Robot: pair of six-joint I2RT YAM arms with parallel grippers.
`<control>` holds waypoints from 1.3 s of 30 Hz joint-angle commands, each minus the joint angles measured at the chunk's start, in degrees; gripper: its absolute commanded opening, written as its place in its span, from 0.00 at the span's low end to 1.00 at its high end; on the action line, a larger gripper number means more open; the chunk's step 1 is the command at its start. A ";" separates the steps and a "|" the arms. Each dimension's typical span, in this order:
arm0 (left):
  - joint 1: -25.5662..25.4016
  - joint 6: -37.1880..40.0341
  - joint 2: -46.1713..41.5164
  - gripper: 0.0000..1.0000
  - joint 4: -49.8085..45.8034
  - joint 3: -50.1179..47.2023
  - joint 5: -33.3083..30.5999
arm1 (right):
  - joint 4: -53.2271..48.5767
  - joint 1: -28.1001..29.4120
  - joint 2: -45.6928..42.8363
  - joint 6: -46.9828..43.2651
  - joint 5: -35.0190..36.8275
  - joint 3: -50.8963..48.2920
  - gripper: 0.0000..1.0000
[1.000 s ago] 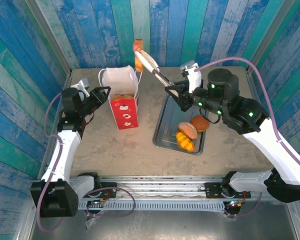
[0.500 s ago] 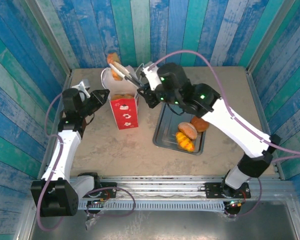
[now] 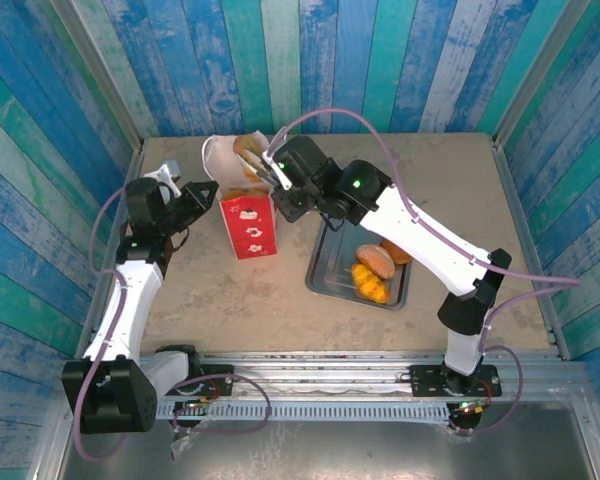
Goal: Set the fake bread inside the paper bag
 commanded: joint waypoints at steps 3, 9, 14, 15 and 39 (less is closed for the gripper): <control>0.16 1.10 0.24 0.18 -0.71 -0.63 -0.29 | -1.61 0.14 0.97 -0.39 1.67 3.65 0.32; 0.16 0.98 -0.25 0.18 -0.74 -0.53 -0.46 | -1.60 0.08 -0.05 -0.26 0.54 4.08 0.38; 0.20 1.00 -0.53 0.18 -0.83 -0.45 -0.64 | -1.64 0.11 -1.31 -0.02 0.07 4.11 0.39; 0.16 1.01 -0.56 0.18 -0.83 -0.43 -0.61 | -1.67 0.13 -1.63 0.00 0.02 4.02 0.40; 0.20 2.88 -3.66 0.28 -3.64 0.74 -3.26 | -0.99 -0.03 -10.81 3.56 -2.85 2.66 0.39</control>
